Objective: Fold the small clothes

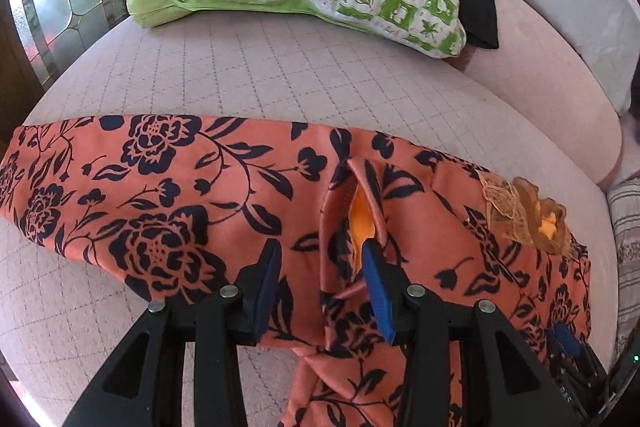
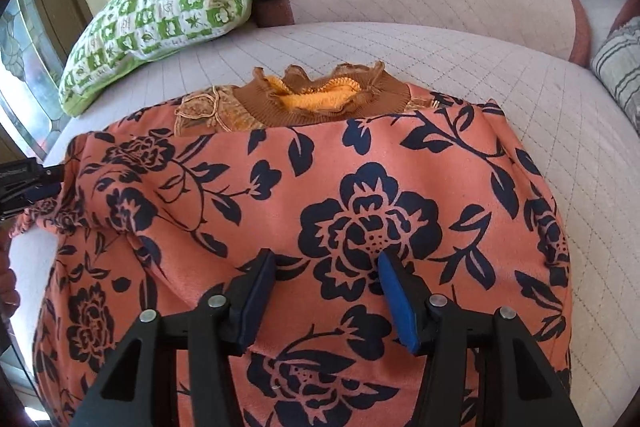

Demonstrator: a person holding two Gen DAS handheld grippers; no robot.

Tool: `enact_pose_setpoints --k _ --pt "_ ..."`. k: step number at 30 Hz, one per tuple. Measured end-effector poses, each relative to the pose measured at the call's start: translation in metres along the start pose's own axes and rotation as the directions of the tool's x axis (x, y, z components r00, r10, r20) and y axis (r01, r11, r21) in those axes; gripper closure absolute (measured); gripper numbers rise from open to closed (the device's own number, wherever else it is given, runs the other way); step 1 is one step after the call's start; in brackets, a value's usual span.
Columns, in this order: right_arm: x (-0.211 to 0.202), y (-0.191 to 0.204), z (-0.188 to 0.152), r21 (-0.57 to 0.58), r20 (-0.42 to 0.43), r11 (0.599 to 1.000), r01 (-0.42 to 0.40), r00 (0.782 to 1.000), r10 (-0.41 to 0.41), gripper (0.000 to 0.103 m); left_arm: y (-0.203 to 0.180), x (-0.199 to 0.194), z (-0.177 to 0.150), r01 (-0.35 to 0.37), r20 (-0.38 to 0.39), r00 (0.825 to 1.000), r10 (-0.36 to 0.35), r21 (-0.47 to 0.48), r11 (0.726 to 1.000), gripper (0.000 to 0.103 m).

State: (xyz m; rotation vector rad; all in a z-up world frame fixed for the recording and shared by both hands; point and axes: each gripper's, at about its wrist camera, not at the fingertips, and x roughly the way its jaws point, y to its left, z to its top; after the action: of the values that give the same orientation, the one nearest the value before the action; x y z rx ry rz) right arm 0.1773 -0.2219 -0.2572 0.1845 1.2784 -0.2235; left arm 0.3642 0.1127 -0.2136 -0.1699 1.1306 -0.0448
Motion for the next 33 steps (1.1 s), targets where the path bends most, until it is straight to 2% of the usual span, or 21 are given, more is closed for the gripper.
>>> enact_pose_setpoints --k 10,12,13,17,22,23,24,25,28,30,32,33 --pt "0.001 0.005 -0.003 -0.004 0.006 1.000 0.009 1.000 -0.009 0.044 0.009 0.006 -0.016 0.058 -0.063 0.996 -0.058 -0.012 0.998 0.060" --pt "0.001 0.005 -0.003 -0.003 0.007 1.000 0.006 1.000 -0.006 0.044 0.007 0.008 -0.017 0.048 -0.064 0.997 -0.048 -0.002 0.999 0.072" --pt "0.001 0.004 -0.003 -0.002 0.008 1.000 0.003 1.000 -0.003 0.044 0.006 0.009 -0.017 0.054 -0.069 0.996 -0.054 0.002 0.999 0.088" --pt "0.001 0.002 -0.003 -0.002 0.014 1.000 -0.002 1.000 0.002 0.044 -0.002 0.000 -0.016 0.058 -0.040 0.998 -0.056 0.034 0.998 0.094" --pt "0.000 0.002 -0.004 -0.001 0.021 1.000 0.001 1.000 -0.001 0.044 0.006 -0.024 -0.014 0.146 0.006 0.989 -0.147 0.016 0.989 0.095" --pt "0.000 0.002 -0.005 0.000 0.022 1.000 0.002 1.000 -0.002 0.044 0.006 -0.026 -0.013 0.147 0.005 0.989 -0.147 0.020 0.989 0.095" --pt "0.000 0.002 -0.005 0.000 0.024 1.000 0.003 1.000 -0.003 0.044 0.006 -0.025 -0.012 0.129 0.000 0.992 -0.129 0.017 0.992 0.094" --pt "0.000 0.003 -0.005 0.000 0.025 1.000 0.005 1.000 -0.005 0.044 0.006 -0.023 -0.013 0.108 -0.013 0.994 -0.108 0.015 0.994 0.086" --pt "0.000 0.003 -0.005 -0.001 0.027 1.000 0.008 1.000 -0.008 0.044 0.008 -0.011 -0.016 0.058 -0.081 0.995 -0.057 0.014 0.998 0.042" --pt "0.000 0.003 -0.005 -0.001 0.027 1.000 0.008 1.000 -0.008 0.044 0.008 -0.009 -0.017 0.067 -0.082 0.994 -0.065 0.014 0.998 0.041" --pt "0.000 0.003 -0.005 -0.003 0.028 1.000 0.010 1.000 -0.010 0.045 0.001 -0.013 -0.018 0.072 -0.047 0.997 -0.069 0.056 0.996 0.043" --pt "0.001 0.003 -0.005 -0.004 0.029 1.000 0.011 1.000 -0.011 0.045 -0.004 -0.014 -0.018 0.067 -0.033 0.997 -0.065 0.082 0.994 0.049"
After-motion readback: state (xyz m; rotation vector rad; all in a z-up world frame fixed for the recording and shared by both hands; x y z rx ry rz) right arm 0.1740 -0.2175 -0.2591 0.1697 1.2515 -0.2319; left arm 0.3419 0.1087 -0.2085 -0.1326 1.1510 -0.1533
